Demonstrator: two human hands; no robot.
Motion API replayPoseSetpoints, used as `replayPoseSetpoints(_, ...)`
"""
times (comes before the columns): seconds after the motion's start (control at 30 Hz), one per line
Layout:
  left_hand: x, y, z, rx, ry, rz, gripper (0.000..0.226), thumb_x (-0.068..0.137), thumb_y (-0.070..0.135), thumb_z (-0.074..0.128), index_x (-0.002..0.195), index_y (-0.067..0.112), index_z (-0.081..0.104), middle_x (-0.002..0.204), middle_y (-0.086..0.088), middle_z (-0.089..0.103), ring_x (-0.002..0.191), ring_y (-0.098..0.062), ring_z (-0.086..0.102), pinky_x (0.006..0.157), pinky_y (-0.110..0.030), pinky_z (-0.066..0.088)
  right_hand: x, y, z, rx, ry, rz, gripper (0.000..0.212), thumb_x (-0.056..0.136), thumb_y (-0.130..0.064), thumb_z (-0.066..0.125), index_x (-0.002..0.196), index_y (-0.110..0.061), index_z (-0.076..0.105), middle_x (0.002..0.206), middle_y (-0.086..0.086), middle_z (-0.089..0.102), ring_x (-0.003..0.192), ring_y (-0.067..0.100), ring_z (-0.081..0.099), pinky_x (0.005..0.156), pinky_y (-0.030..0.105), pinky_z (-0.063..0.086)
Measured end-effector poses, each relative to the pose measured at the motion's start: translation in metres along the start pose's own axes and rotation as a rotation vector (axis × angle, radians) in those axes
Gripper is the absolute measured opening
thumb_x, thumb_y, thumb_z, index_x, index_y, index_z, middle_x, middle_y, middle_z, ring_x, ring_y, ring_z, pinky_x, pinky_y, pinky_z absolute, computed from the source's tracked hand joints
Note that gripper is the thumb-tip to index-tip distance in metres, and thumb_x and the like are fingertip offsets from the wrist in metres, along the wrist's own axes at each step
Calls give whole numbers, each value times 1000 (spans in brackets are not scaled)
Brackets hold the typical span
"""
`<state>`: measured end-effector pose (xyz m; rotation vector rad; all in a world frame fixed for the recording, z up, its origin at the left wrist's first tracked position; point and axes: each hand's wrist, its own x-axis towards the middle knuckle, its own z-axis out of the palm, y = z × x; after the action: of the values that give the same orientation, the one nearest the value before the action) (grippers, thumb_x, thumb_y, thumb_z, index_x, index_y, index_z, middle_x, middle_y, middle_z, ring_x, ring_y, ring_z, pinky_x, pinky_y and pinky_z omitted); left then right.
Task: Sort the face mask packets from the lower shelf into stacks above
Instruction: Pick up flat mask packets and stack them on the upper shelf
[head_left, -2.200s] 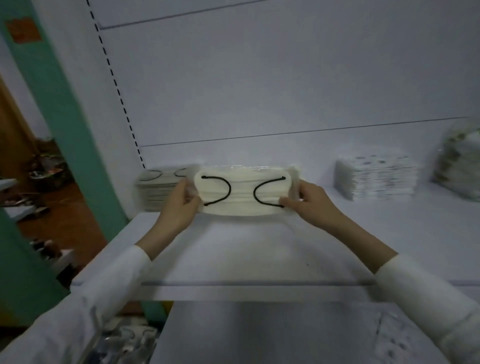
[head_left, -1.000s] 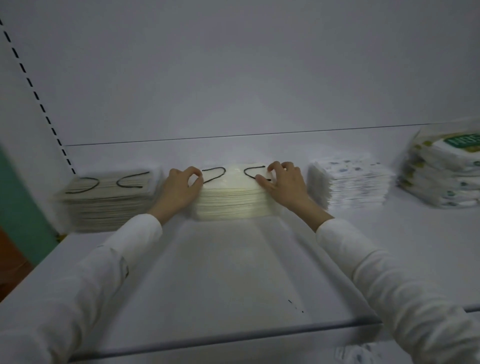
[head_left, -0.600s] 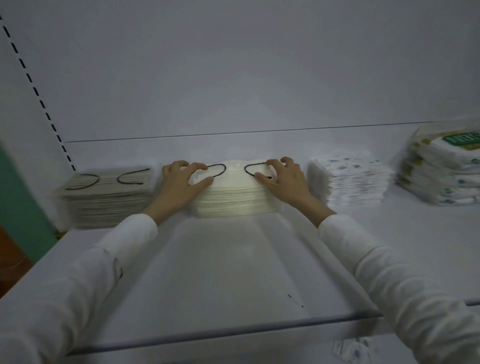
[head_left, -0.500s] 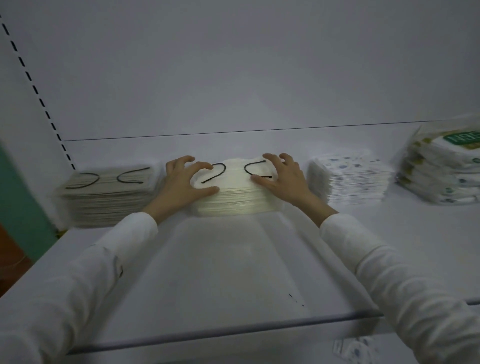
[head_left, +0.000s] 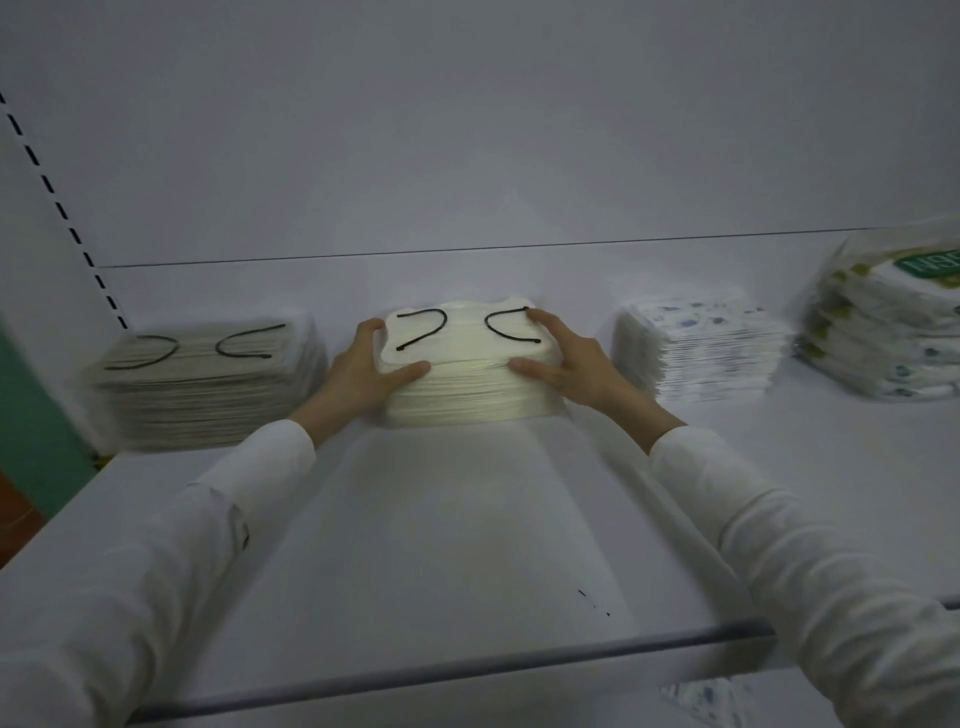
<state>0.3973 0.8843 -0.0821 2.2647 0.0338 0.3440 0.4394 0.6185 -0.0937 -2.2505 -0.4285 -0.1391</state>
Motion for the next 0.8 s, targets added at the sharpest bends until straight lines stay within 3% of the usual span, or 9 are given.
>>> replayPoseSetpoints(0.17,2,-3,-5,-34,-43,-6,77,77,43,72,139,20,33,131,0,46,124,-23,46,98,-30,38,-1,2,0,5,19,-8,69,81,-51,67,141,-34,36,126,-2,54,115,15,48,91,20,34)
replayPoseSetpoints(0.33,0,2,-11,-74,-96,26,97,72,37,79,147,25,19,144,-2,37,131,-23,38,109,-39,35,5,3,0,-124,34,-33,76,76,-66,62,141,-43,29,134,2,53,123,29,47,105,42,38)
replayPoseSetpoints(0.67,-1,1,-13,-54,-69,74,106,62,28,87,146,27,23,149,-4,32,137,-22,31,110,-44,34,-4,-1,-3,-110,84,-103,83,77,-56,68,146,-39,25,142,1,41,130,21,39,97,26,28)
replayPoseSetpoints(0.73,-3,2,-15,-30,-66,76,103,63,31,86,146,28,25,148,-5,33,136,-23,32,110,-44,33,-5,-1,-5,-121,88,-106,83,76,-60,66,145,-39,26,143,0,40,131,21,38,100,27,29)
replayPoseSetpoints(0.8,-8,5,-15,17,-40,105,93,69,35,82,145,26,29,148,-6,33,135,-24,32,111,-42,31,-4,-1,-6,-182,127,-116,84,72,-72,58,144,-39,29,143,-1,39,132,23,37,108,38,31)
